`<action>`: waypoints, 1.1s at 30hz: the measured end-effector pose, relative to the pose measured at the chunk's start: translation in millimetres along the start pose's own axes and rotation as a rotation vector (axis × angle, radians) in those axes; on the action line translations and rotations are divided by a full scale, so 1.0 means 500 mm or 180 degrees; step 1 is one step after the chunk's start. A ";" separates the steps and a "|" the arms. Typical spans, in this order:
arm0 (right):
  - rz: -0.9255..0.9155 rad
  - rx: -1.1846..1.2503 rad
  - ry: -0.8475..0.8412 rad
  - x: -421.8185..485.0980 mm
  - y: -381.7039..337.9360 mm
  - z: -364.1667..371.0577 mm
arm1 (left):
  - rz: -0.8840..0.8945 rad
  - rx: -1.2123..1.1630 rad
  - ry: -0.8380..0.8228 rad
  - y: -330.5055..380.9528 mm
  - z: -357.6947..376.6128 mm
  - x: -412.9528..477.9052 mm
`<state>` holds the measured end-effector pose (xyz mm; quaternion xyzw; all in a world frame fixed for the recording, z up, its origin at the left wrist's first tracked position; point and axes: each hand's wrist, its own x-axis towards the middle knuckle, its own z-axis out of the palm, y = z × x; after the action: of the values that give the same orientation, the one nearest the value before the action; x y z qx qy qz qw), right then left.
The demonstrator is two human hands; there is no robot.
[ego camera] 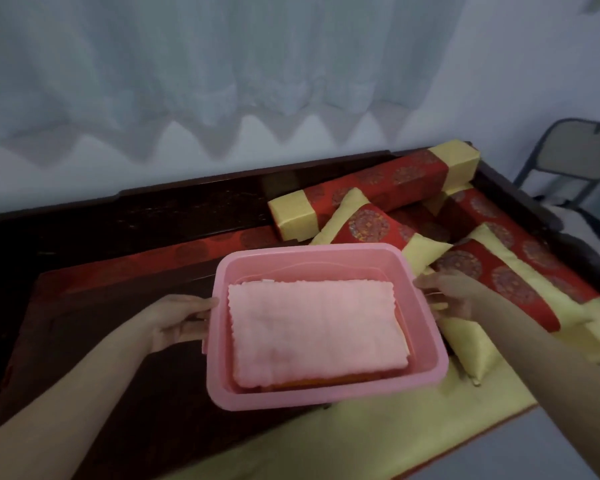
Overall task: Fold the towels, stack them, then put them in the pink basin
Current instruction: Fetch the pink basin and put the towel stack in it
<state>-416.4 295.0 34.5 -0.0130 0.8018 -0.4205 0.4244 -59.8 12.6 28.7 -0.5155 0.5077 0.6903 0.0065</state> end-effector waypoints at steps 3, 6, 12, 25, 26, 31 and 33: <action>-0.0078 0.0130 0.0463 -0.053 0.061 -0.096 | 0.0170 0.0259 -0.0254 0.034 0.095 0.013; -0.0011 0.0476 0.0941 -0.114 0.138 -0.191 | 0.0336 0.0462 -0.0374 0.049 0.220 0.015; 0.0161 0.1256 0.1538 -0.197 0.287 -0.377 | 0.0515 0.0770 -0.0587 0.066 0.481 0.003; 0.0457 0.1305 0.1962 -0.248 0.610 -0.979 | 0.0601 0.1560 -0.0988 0.036 1.210 -0.054; 0.0459 0.1292 0.2012 -0.248 0.627 -1.019 | 0.0600 0.1609 -0.1012 0.035 1.256 -0.056; 0.0467 0.1376 0.2236 -0.224 0.682 -1.189 | 0.0699 0.1795 -0.0992 0.057 1.470 -0.061; 0.0503 0.1454 0.2309 -0.203 0.700 -1.260 | 0.0781 0.1817 -0.0976 0.073 1.562 -0.057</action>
<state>-669.3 977.3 42.7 0.2912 0.7839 -0.5307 0.1381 -616.5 561.9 37.8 -0.3183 0.7316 0.5855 0.1437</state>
